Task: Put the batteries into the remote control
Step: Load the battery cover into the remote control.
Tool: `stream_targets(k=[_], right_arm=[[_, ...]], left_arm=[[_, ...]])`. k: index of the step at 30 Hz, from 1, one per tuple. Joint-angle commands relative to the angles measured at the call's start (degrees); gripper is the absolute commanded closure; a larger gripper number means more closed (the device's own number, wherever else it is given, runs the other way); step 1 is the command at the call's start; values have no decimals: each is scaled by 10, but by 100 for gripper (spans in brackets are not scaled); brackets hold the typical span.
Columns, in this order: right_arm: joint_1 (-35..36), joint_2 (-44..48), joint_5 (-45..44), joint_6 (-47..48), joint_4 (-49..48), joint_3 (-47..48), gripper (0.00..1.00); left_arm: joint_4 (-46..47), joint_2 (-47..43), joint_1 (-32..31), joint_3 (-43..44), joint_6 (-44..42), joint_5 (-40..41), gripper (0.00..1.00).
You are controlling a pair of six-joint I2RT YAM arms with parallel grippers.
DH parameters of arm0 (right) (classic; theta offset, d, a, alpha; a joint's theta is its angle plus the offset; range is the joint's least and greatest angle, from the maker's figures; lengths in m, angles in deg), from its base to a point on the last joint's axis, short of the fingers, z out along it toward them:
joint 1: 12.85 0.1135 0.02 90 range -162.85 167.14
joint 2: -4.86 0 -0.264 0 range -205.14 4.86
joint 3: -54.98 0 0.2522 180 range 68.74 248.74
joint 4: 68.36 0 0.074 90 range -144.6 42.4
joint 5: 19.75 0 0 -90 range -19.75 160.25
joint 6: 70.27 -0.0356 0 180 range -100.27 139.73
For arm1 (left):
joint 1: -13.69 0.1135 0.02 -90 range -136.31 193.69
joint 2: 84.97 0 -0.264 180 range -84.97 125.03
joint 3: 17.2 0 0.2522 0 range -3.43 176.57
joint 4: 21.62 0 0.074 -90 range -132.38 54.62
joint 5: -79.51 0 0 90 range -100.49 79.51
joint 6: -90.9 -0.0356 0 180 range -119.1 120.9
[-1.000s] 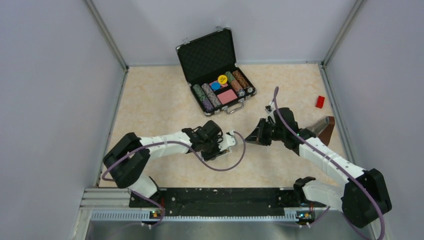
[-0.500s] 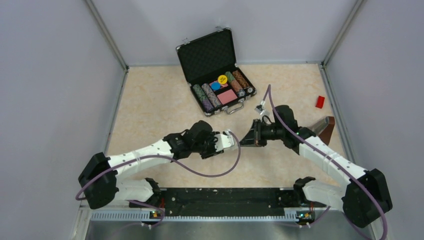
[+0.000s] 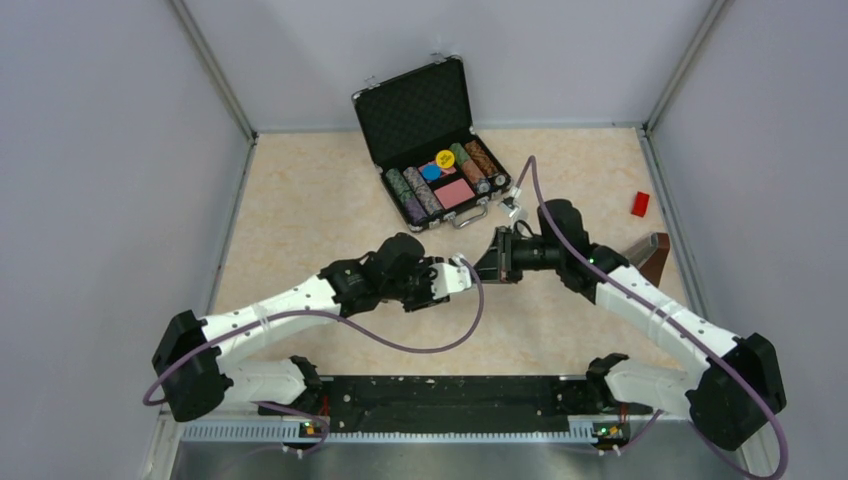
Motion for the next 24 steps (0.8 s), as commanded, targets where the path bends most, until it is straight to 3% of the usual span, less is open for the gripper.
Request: stream_targets(k=[1,24], right_arm=[[15,-13,-25,0,5,31,100],[42,-39,-73,14,36,41,100]], left_arm=[[-11,-10,-4,32,-13,-23,100],[-9,-6,-4,41,7,-35,100]])
